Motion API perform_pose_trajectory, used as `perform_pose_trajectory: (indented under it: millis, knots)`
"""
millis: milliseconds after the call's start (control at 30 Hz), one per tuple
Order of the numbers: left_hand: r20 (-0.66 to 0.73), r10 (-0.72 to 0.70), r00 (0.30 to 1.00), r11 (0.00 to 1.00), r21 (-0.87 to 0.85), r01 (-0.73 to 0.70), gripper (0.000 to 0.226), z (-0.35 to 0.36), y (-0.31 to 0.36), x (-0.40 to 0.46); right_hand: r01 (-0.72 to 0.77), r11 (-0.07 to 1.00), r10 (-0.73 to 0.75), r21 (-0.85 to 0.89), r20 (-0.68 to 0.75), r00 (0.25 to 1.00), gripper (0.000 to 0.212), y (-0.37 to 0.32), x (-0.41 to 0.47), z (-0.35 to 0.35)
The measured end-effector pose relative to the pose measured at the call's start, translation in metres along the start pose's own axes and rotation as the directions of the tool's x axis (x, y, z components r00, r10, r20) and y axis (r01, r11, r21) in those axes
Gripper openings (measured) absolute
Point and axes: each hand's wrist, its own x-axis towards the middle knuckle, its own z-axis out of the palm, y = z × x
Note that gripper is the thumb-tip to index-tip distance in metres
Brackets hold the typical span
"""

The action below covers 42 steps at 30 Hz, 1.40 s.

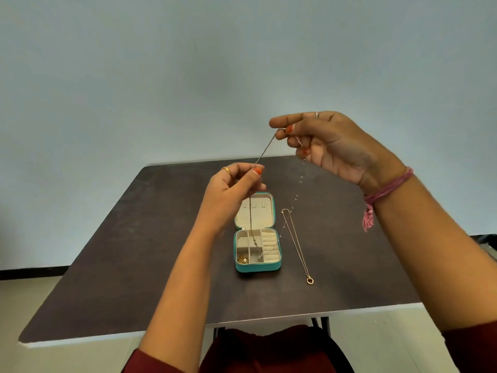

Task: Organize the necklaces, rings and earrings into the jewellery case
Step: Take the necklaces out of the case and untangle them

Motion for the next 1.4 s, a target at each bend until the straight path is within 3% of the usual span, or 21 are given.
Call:
perform_pose_trajectory:
  millis: [133,233,500,700,867,1033,1233,1400]
  knots:
    - [-0.039,0.001,0.999,1.000,-0.010,-0.002,0.013,-0.003,-0.001,0.001,0.008,0.999,-0.009,-0.036,-0.037,0.999,0.024,-0.006,-0.005,-0.011]
    - [-0.097,0.028,0.995,0.997,0.076,-0.020,0.007,-0.002,-0.003,0.003,0.021,0.995,-0.025,-0.093,-0.041,0.999,0.022,-0.011,-0.008,-0.013]
    - [-0.174,0.061,0.983,0.974,0.227,-0.021,0.003,0.003,-0.011,0.013,0.092,0.929,-0.126,-0.358,-0.074,0.989,0.024,-0.037,-0.012,-0.014]
    - [-0.203,0.017,0.979,0.977,0.212,0.027,0.003,0.006,-0.021,0.019,0.213,0.929,-0.256,-0.302,-0.113,0.960,0.021,-0.052,-0.009,-0.019]
    - [-0.195,-0.105,0.975,0.987,0.102,0.127,0.004,0.008,-0.030,0.018,0.199,0.969,-0.211,-0.144,-0.074,0.975,0.029,-0.054,-0.009,-0.028]
    - [-0.136,-0.229,0.964,0.973,-0.027,0.228,0.010,0.000,-0.035,0.014,0.177,0.983,-0.182,-0.049,-0.152,0.971,0.040,-0.045,-0.010,-0.045]
    - [0.004,-0.247,0.969,0.930,-0.280,0.238,0.014,-0.016,-0.028,0.012,0.150,0.987,-0.127,0.050,-0.316,0.940,0.047,-0.017,-0.008,-0.076]
    - [-0.050,-0.212,0.976,0.871,-0.463,0.165,0.012,-0.024,-0.007,0.024,0.111,0.990,-0.064,0.091,-0.419,0.906,0.037,0.011,-0.008,-0.089]
